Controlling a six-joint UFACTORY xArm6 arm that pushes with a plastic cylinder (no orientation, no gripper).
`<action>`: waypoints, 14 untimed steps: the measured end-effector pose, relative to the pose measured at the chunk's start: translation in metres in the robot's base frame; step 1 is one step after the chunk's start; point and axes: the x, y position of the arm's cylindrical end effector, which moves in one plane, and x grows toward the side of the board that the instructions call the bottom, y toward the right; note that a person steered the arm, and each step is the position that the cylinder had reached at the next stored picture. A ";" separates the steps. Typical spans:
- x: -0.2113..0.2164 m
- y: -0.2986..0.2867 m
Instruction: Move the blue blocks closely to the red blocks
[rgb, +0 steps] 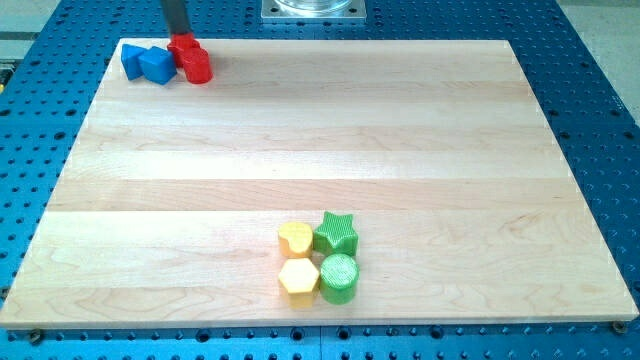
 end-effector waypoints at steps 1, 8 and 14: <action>0.000 -0.009; 0.019 -0.088; 0.057 -0.039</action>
